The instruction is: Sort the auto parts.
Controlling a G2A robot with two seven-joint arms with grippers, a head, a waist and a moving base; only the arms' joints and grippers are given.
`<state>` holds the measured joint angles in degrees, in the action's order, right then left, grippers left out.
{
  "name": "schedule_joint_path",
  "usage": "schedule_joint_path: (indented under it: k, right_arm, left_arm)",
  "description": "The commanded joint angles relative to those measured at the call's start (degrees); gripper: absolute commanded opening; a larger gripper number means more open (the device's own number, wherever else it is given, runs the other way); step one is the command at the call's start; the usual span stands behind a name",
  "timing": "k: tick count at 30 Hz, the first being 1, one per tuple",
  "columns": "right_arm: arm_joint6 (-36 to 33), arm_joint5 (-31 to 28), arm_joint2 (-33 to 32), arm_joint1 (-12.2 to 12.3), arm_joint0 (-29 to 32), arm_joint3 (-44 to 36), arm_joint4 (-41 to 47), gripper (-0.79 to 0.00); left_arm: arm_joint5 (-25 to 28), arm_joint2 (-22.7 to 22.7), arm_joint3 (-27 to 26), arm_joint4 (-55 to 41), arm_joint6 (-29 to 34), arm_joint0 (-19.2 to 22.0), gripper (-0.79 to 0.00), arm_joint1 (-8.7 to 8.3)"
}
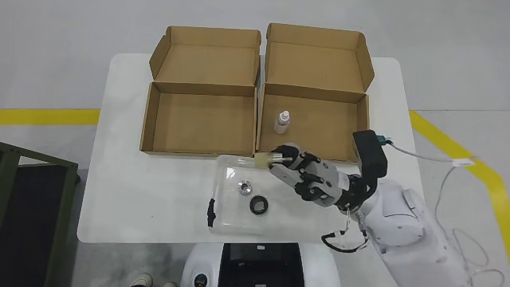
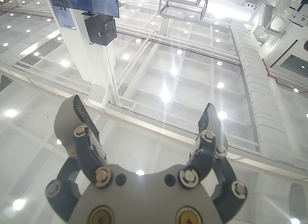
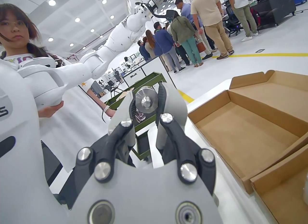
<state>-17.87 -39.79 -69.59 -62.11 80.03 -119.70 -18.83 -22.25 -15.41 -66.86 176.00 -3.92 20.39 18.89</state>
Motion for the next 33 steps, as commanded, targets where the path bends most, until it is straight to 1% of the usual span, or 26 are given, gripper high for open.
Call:
schedule_joint_path:
  k: [1,6,8,12,20,26,33]
  right_arm:
    - [-0.31,0.19,0.01,0.0,-0.05,0.14,-0.77,-0.785]
    - [-1.13,1.29,-0.46,0.03,-0.21,0.97,-5.81,-0.785]
    - [-2.53,2.41,-1.38,0.17,-0.61,1.98,-10.67,-0.785]
    - [-3.1,5.34,-2.89,0.32,-0.54,3.46,-17.2,-0.785]
    - [-4.7,9.76,-4.72,0.61,-1.32,5.79,-28.12,-0.785]
    - [-7.05,14.65,-5.06,0.66,-3.75,8.47,-37.16,-0.785]
    - [-9.63,16.29,-2.89,0.43,-7.55,12.85,-43.24,-0.785]
  left_arm:
    - [0.0,0.0,0.0,0.0,0.0,0.0,0.0,0.0]
    - [0.0,0.0,0.0,0.0,0.0,0.0,0.0,0.0]
    - [0.0,0.0,0.0,0.0,0.0,0.0,0.0,0.0]
    - [0.0,0.0,0.0,0.0,0.0,0.0,0.0,0.0]
    - [0.0,0.0,0.0,0.0,0.0,0.0,0.0,0.0]
    - [0.0,0.0,0.0,0.0,0.0,0.0,0.0,0.0]
    - [0.0,0.0,0.0,0.0,0.0,0.0,0.0,0.0]
